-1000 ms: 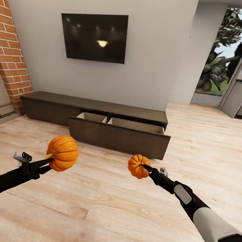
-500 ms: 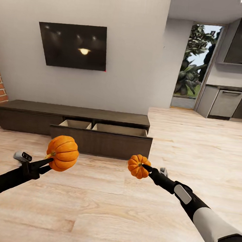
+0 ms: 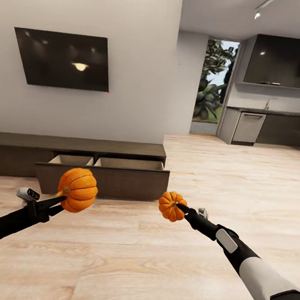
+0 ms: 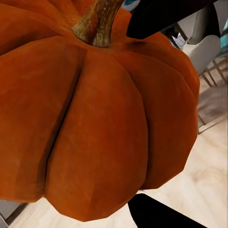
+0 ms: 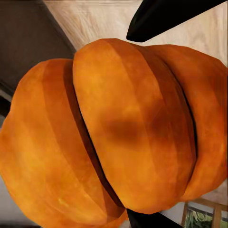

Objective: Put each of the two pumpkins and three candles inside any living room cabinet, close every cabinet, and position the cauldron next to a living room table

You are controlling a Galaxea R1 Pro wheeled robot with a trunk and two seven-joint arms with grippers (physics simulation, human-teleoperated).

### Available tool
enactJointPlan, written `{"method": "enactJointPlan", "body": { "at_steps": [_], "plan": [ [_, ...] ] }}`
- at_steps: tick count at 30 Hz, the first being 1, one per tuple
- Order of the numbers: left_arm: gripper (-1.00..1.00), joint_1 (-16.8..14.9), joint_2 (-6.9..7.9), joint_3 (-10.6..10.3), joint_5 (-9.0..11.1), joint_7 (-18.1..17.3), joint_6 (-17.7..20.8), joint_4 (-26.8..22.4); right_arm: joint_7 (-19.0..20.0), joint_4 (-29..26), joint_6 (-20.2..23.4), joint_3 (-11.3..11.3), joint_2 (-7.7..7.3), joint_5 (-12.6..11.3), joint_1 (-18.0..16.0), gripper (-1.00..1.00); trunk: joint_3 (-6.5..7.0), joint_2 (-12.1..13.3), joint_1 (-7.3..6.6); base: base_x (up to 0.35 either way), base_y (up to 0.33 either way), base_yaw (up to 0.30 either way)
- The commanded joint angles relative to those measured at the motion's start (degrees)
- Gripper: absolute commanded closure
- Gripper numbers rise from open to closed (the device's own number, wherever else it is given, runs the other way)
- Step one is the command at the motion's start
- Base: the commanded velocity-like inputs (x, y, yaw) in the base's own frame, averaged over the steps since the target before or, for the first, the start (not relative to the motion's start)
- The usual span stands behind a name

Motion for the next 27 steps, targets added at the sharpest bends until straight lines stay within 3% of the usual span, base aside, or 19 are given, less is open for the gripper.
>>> {"method": "enactJointPlan", "body": {
  "at_steps": [1, 9, 27],
  "plan": [
    [1.00, -0.02, 0.01, 0.06, 0.54, -0.07, 0.47, -0.04, 0.03, -0.01, 0.38, 0.06, -0.02, -0.81, -0.07, 1.00, 0.18, -0.01, -0.04, 0.000, 0.000, -0.275],
    [1.00, -0.02, 0.01, 0.06, 0.54, -0.07, 0.47, -0.04, 0.07, -0.25, 0.38, 0.06, -0.04, -0.88, -0.07, 1.00, 1.94, 0.15, -0.27, 0.000, 0.000, -0.089],
    [1.00, -0.02, 0.01, 0.06, 0.54, -0.07, 0.47, 0.05, -0.16, -0.45, 0.53, 0.00, -0.02, -0.89, -0.07, 1.00, 4.84, 7.37, -4.22, 0.000, 0.000, -0.001]
  ]
}}
